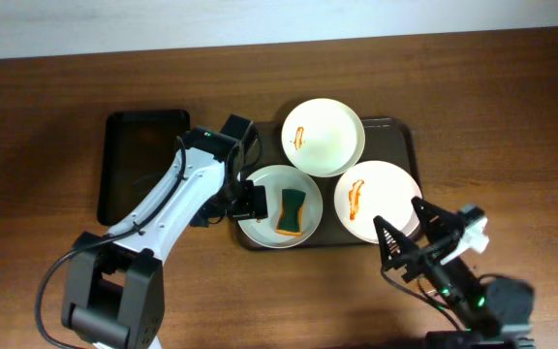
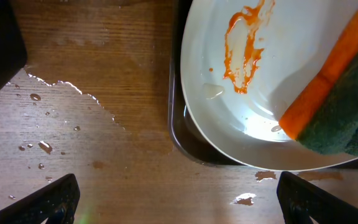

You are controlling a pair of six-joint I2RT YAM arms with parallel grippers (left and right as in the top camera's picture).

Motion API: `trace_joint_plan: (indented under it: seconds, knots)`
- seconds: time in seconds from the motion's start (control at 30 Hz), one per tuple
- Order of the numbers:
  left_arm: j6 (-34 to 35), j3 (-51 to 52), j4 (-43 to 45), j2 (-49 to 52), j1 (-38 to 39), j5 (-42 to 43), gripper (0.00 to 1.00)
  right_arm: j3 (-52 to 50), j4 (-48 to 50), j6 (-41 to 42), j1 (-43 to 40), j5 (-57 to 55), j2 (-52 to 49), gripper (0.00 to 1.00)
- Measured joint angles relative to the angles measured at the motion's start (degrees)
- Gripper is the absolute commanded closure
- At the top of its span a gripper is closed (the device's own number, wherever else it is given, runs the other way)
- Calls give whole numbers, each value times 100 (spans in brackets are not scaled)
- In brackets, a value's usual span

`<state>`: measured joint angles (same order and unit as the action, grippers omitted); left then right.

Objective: Clean dirty plates on tray and stack at the side
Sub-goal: 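Reach the right gripper to the lower-left plate rim and grasp it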

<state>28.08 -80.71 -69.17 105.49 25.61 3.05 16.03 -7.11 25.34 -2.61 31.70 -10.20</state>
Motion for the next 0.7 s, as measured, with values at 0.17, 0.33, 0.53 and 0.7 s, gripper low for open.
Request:
trace_joint_plan:
  seconds: [0.17, 0.33, 0.53, 0.7]
  knots:
    - [-15, 20, -26, 0, 0, 15, 0, 2809, -3458, -1091, 0, 208, -2704, 2]
    - [-15, 31, -42, 0, 0, 17, 0, 5099, -5056, -1547, 4, 352, -5327, 6]
    - [-15, 31, -20, 0, 0, 20, 0, 5458, -4894, -1836, 61, 376, -7639, 58]
    - [-15, 31, 101, 0, 0, 103, 0, 5458, -4107, -2312, 798, 369, -9169, 57]
